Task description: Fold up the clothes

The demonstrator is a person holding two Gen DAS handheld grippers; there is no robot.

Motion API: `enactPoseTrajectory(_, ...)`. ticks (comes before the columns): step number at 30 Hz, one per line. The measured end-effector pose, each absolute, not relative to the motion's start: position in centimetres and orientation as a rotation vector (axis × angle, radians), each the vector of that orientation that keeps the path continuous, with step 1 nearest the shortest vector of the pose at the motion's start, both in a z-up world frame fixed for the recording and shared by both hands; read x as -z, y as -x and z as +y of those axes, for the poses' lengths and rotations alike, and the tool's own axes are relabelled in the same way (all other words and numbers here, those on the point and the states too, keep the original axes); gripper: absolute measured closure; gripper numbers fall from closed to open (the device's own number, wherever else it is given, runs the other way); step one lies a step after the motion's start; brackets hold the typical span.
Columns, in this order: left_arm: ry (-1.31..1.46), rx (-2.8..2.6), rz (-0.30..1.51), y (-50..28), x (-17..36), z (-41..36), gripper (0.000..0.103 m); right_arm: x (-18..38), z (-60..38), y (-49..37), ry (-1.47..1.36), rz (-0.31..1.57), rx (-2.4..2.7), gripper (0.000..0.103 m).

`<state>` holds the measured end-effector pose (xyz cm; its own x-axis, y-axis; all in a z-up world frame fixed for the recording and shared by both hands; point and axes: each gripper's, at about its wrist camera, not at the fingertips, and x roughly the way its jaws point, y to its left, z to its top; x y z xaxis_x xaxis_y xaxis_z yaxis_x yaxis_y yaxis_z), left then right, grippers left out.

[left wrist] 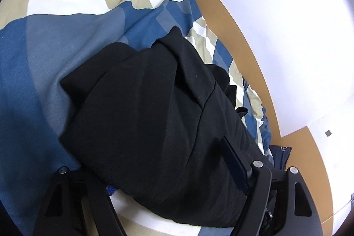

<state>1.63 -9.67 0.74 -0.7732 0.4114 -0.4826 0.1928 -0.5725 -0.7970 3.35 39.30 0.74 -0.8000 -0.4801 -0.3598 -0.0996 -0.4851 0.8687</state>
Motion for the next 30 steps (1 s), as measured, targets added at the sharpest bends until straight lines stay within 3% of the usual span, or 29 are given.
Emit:
enactPoseTrajectory(4,0.882,-2.399,-1.468,-1.9,-0.6,-10.3,0.03,-0.2,39.6,-3.2,-0.848,-1.501,2.306,0.036)
enactPoseTrajectory(7,0.913,-2.396,-1.422,-1.3,0.0,-10.2,0.03,-0.3,38.1,-2.7,-1.013,-1.384,2.346,0.04)
enactPoseTrajectory(11,0.919,-2.445,-1.334,-1.1,-0.3,-9.4,0.032,-0.3,37.3,-2.0,-1.009,-1.343,2.393,0.04)
enactPoseTrajectory(14,0.938,-2.451,-1.338,-0.3,-0.1,-9.5,0.046,-0.4,37.5,-1.4,-0.938,-1.337,2.405,0.042)
enactPoseTrajectory(16,0.935,-2.428,-1.372,0.2,0.3,-9.9,0.052,-0.2,37.8,-1.1,-0.919,-1.328,2.431,0.062)
enactPoseTrajectory(19,0.924,-2.398,-1.411,-0.3,0.9,-11.1,0.062,0.6,38.4,-1.2,-0.89,-1.398,2.387,0.079)
enactPoseTrajectory(24,0.873,-2.357,-1.436,-1.4,0.8,-11.6,0.077,0.3,38.0,-1.7,-0.861,-1.38,2.388,0.083)
enactPoseTrajectory(30,0.89,-2.338,-1.445,-0.9,1.3,-11.6,0.073,1.2,38.0,-0.9,-0.899,-1.416,2.356,0.083)
